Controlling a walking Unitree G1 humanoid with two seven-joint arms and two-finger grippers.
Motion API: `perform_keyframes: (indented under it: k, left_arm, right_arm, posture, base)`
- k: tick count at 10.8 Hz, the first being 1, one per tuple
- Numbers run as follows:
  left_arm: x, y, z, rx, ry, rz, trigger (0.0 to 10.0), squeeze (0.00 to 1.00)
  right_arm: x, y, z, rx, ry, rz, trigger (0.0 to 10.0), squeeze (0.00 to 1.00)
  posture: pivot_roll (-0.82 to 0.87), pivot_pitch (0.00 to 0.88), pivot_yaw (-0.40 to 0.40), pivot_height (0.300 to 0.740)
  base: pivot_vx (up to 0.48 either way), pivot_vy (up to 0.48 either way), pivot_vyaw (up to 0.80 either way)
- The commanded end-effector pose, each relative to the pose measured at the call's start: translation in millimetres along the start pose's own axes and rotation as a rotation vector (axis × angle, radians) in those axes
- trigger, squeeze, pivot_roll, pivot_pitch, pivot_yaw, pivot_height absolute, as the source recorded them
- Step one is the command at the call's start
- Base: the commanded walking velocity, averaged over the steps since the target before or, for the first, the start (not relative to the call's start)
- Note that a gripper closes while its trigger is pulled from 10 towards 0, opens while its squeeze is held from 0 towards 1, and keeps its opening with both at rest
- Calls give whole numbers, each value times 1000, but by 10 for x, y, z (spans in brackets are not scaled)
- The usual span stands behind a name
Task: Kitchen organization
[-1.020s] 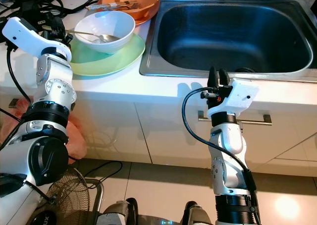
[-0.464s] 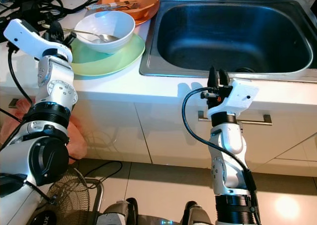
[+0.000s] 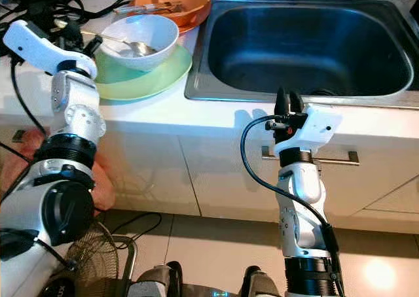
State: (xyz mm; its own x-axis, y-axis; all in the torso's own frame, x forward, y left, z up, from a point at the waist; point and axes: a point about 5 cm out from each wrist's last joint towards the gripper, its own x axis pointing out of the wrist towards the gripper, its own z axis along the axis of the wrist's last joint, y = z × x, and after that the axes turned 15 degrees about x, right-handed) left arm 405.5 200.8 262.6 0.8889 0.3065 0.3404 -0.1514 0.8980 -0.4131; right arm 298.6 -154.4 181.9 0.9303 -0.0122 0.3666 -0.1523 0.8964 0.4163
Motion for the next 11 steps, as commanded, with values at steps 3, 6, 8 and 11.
perform_keyframes:
  k: [3,6,8,11]
  left_arm:
    - [-43,-63,-50,-1,-3,-50,0,0]
    - [-86,-189,-4,-21,-63,-125,0,0]
    - [-111,-251,10,-11,-85,-153,0,0]
    - [-133,-296,65,-10,-121,-174,0,0]
  right_arm:
    - [-19,9,-17,-3,6,4,10000,0]
    - [-1,19,-20,-1,5,10,10000,0]
    - [3,17,-21,-1,5,10,10000,0]
    - [8,13,-17,-2,3,7,10000,0]
  posture:
    - [74,165,59,740]
    - [78,159,55,740]
    - [78,160,54,740]
    - [82,163,52,740]
  base:
    - [0,0,0]
    - [0,0,0]
    - [0,0,0]
    - [0,0,0]
